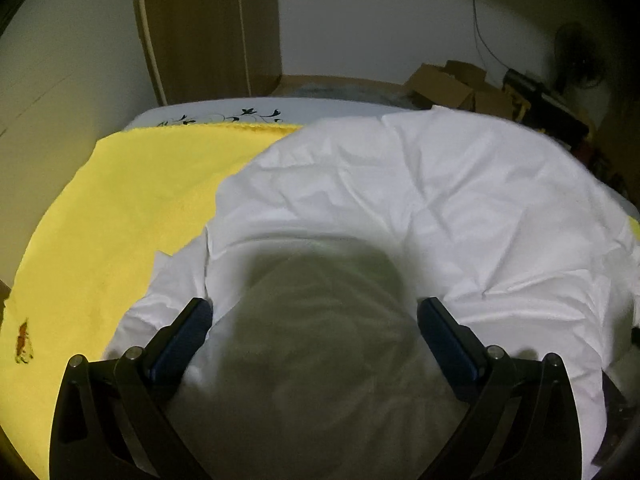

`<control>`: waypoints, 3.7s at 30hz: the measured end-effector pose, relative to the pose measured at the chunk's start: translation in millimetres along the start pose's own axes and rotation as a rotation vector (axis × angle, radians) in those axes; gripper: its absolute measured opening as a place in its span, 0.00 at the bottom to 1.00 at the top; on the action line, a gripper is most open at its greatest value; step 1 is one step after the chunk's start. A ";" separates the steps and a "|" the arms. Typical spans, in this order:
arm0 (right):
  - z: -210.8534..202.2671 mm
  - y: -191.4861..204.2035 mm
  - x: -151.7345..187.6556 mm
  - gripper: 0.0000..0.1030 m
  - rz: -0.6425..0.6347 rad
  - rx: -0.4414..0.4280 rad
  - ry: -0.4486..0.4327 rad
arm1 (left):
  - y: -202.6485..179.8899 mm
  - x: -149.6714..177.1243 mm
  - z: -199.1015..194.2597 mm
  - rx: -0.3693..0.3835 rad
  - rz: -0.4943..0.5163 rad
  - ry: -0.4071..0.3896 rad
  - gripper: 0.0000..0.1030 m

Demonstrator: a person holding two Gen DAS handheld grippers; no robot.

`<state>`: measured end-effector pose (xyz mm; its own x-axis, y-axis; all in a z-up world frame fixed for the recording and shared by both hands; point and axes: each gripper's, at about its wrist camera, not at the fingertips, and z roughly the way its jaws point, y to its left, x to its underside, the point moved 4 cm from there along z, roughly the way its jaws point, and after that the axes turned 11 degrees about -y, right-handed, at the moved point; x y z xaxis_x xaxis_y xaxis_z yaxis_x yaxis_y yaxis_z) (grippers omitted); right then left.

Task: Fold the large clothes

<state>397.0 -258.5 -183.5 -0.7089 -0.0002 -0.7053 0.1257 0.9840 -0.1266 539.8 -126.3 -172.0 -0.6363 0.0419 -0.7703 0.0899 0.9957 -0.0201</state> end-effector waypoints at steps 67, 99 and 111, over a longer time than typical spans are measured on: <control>-75.1 24.0 28.6 0.27 0.239 -0.129 0.059 | 125.5 66.8 -153.0 0.246 -0.321 0.045 1.00; -174.9 20.8 75.3 0.66 0.287 -0.321 -0.141 | 117.0 91.4 -81.2 0.556 -0.761 0.256 1.00; -139.7 0.7 78.2 0.67 0.315 -0.262 -0.085 | 114.8 68.0 -52.4 0.472 -0.711 0.147 1.00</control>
<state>244.7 -232.8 -141.3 -0.6026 0.3041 -0.7379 0.1386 0.9504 0.2785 466.7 -4.9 -193.3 -0.7517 -0.5351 -0.3856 -0.0786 0.6532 -0.7531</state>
